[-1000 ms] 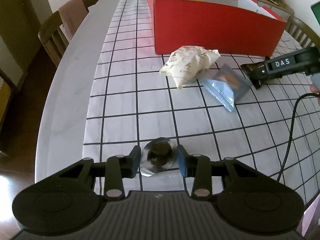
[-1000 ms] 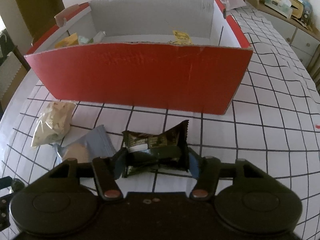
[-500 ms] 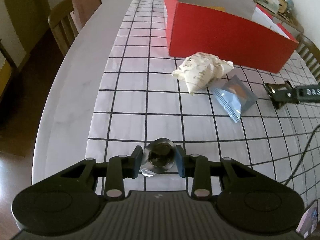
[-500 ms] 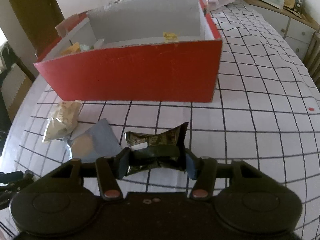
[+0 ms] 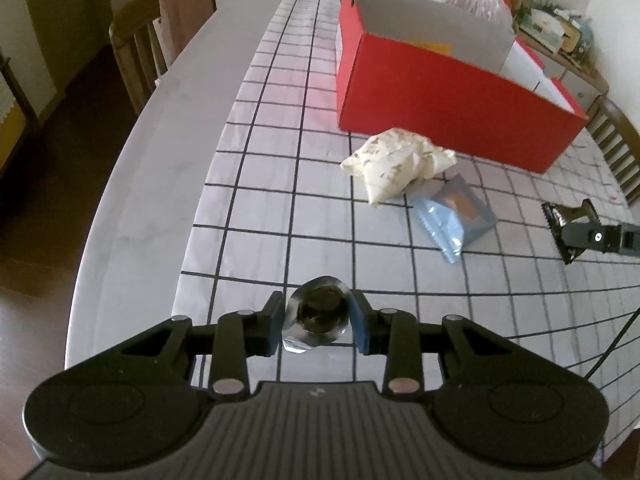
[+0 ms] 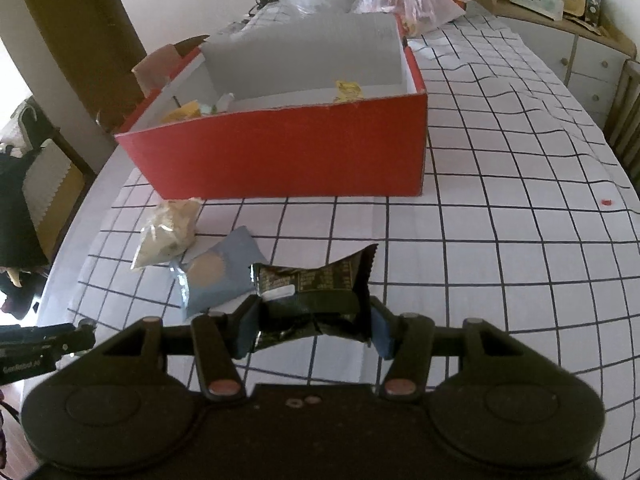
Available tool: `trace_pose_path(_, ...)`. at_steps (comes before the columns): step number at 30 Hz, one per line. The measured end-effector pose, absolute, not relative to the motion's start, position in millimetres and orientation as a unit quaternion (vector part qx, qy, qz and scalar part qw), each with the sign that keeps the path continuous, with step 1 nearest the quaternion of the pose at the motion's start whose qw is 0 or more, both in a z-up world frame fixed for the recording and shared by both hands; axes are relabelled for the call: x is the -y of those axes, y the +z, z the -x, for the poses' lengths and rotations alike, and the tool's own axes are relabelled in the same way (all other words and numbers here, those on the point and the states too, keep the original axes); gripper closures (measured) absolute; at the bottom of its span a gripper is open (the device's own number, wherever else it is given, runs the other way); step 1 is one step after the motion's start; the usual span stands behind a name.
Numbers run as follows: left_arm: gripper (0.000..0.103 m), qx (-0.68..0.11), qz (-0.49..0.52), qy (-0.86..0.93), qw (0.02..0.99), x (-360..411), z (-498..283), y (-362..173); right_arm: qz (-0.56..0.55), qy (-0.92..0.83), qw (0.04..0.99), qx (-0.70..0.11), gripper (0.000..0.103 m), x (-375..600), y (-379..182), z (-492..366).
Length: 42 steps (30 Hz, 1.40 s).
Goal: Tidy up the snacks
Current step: 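Carry the dark candy and chocolate bar over the red box with both grippers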
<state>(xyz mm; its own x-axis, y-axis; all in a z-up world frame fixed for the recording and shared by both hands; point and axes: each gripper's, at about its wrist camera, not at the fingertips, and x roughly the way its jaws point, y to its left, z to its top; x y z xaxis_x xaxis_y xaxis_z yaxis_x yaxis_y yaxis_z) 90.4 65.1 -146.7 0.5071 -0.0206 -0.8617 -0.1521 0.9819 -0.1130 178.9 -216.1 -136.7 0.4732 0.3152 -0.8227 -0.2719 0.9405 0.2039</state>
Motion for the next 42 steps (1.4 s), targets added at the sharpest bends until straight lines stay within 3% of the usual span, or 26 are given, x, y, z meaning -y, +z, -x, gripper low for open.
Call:
trace_pose_path(23, 0.069, -0.4, 0.072, 0.005, 0.914, -42, -131, -48, -0.011, 0.175, 0.896, -0.408, 0.049, 227, -49, -182)
trace_pose_path(42, 0.069, -0.334, 0.038, -0.016, 0.942, -10, -213, 27, 0.03, 0.171, 0.923, -0.343, 0.049, 223, 26, -246)
